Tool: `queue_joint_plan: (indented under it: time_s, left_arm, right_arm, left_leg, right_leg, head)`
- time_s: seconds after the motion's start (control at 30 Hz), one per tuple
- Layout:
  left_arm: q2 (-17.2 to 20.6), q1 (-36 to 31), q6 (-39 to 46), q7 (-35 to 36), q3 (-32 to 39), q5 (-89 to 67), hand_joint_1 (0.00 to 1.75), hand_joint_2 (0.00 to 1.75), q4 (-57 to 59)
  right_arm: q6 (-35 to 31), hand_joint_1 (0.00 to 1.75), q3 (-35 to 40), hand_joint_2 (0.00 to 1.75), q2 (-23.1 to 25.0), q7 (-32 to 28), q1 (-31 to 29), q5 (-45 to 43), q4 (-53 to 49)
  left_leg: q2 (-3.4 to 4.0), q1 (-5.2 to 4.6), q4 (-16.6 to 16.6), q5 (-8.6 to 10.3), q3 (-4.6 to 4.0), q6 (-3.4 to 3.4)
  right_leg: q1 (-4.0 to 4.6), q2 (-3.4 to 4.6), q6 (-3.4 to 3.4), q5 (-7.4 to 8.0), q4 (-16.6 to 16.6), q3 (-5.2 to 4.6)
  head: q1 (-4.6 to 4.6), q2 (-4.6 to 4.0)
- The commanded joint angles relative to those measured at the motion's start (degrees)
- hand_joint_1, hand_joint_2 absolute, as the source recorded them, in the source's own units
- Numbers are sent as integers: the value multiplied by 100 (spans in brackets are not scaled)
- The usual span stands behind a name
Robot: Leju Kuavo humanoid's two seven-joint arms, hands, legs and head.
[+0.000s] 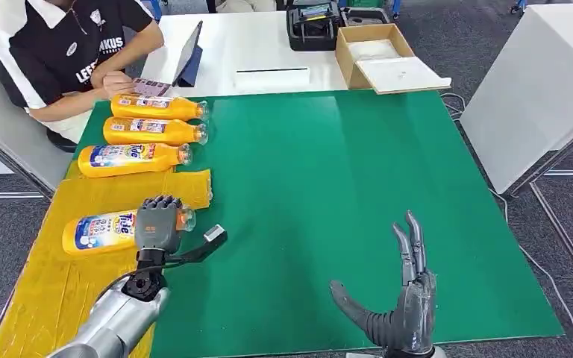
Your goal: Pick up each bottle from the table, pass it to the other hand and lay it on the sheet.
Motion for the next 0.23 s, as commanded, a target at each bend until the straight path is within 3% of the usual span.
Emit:
queue_joint_plan:
  time_s: [0.03,0.23]
  left_arm:
    - [-346,-48,-426,-941,1039,497,0,175,447]
    - [-582,530,-1281,-1346,1460,862,0,175,-894]
  right_arm:
    - [397,0,-238,175,177,47,-157,122,134]
    - [840,0,-506,175,293,22,-167,-80,286]
  left_leg:
    - [2,-3,0,-7,17,-7]
    - [2,-8,4,-16,28,-7]
  right_leg:
    - [-2,-10,2,-7,0,17]
    - [-6,-16,6,-17,4,30]
  head:
    - [0,0]
    - [0,0]
